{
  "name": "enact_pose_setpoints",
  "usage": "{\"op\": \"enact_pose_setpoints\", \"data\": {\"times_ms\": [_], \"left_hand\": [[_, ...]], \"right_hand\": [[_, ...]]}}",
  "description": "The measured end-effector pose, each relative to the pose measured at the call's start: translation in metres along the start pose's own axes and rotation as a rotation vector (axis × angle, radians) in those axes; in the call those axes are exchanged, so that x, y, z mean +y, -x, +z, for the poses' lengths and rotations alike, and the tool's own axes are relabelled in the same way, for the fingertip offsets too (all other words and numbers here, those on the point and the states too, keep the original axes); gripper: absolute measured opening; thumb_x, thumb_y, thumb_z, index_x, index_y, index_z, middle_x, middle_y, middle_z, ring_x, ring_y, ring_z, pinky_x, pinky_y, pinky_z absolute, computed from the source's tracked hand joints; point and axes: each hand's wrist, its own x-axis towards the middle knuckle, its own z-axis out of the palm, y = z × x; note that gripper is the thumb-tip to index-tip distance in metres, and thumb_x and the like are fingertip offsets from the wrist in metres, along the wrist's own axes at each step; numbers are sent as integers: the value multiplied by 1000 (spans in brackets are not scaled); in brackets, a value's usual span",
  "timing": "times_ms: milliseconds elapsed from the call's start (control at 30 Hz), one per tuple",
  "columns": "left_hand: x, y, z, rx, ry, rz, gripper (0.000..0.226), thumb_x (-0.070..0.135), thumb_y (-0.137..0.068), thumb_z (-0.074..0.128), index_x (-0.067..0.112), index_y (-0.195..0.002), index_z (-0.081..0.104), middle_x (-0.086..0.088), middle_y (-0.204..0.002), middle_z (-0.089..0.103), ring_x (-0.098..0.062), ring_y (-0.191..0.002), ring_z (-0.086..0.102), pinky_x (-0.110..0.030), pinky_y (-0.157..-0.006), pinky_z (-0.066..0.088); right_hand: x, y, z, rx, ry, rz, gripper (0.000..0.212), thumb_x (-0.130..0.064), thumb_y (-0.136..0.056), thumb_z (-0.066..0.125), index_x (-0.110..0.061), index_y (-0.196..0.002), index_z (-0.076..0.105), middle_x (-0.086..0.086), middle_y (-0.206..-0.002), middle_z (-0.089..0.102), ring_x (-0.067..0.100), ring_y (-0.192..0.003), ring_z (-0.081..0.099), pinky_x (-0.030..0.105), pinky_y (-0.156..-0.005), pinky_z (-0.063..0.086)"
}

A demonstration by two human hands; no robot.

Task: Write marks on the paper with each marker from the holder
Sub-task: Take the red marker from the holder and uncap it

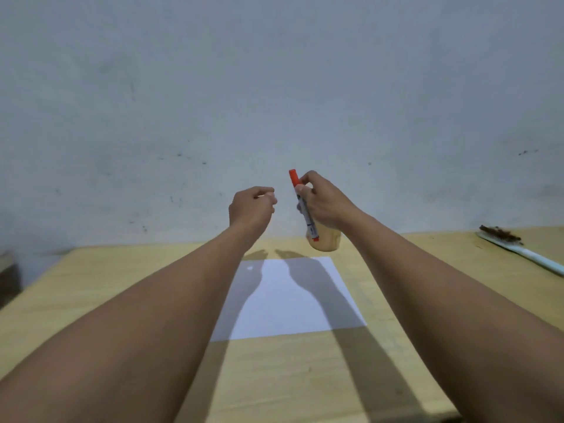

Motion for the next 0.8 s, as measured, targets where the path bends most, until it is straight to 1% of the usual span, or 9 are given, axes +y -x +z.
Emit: {"op": "enact_pose_setpoints", "data": {"times_ms": [167, 267, 333, 433, 500, 533, 667, 733, 800], "left_hand": [[20, 15, -42, -94, 126, -38, 17, 31, -95, 60, 25, -103, 73, 0, -102, 74, -19, -93, 72, -36, -79, 57], [23, 20, -61, -143, 126, -36, 15, 21, -94, 65, 18, -104, 75, -3, -100, 74, -17, -89, 71, -31, -76, 58], [23, 22, -71, -140, 112, -29, 14, 12, -94, 65, 10, -104, 75, -9, -94, 73, -18, -82, 69, -30, -76, 60], [21, 24, -87, -102, 160, -60, 9, 8, -93, 67, 3, -98, 73, -14, -88, 70, -18, -73, 67, -30, -76, 62], [19, 26, -96, -84, 206, -94, 6, 8, -93, 68, 4, -93, 72, -14, -88, 70, -17, -72, 68, -29, -73, 62], [18, 27, -99, -81, 233, -108, 5, 8, -93, 68, 5, -91, 71, -14, -88, 70, -17, -72, 68, -29, -71, 62], [17, 30, -107, -97, 318, -132, 4, 6, -92, 68, 5, -90, 71, -14, -90, 71, -17, -73, 70, -30, -73, 62], [18, 32, -110, -96, 342, -135, 4, 5, -92, 68, 4, -89, 70, -15, -92, 72, -17, -75, 71, -31, -74, 62], [18, 33, -113, -94, 353, -135, 4, 4, -91, 69, 3, -88, 70, -16, -93, 73, -18, -77, 73, -31, -74, 62]], "right_hand": [[-29, 23, 15, -96, -33, -24, 25, -33, -107, 45, -15, -116, 60, 4, -84, 59, 13, -68, 58, 13, -47, 42], [-43, 31, 23, -159, -10, -11, 24, -37, -104, 52, -18, -109, 66, 2, -84, 65, 13, -64, 58, 19, -51, 42], [-50, 36, 27, -201, -57, 30, 19, -26, -100, 55, -16, -111, 67, 4, -87, 68, 16, -69, 61, 24, -57, 46], [-55, 43, 27, -298, -373, 167, 17, -9, -93, 54, -15, -108, 59, 10, -94, 74, 19, -75, 64, 31, -67, 49], [-56, 50, 24, -381, -593, 244, 10, -17, -93, 59, -18, -103, 61, 10, -97, 73, 18, -74, 63, 31, -67, 49], [-54, 52, 23, -406, -706, 281, 16, -30, -93, 64, -17, -102, 64, 10, -99, 72, 18, -74, 62, 31, -67, 48], [-51, 62, 33, -371, -1101, 349, 89, -81, -73, 61, -5, -118, 72, 16, -106, 72, 22, -81, 64, 35, -72, 50], [-49, 68, 41, -377, -1296, 323, 101, -87, -69, 59, -4, -127, 69, 15, -110, 69, 22, -89, 65, 36, -75, 52], [-52, 71, 50, -326, -1398, 313, 95, -82, -70, 65, -6, -127, 69, 12, -105, 69, 20, -91, 65, 35, -75, 54]]}}
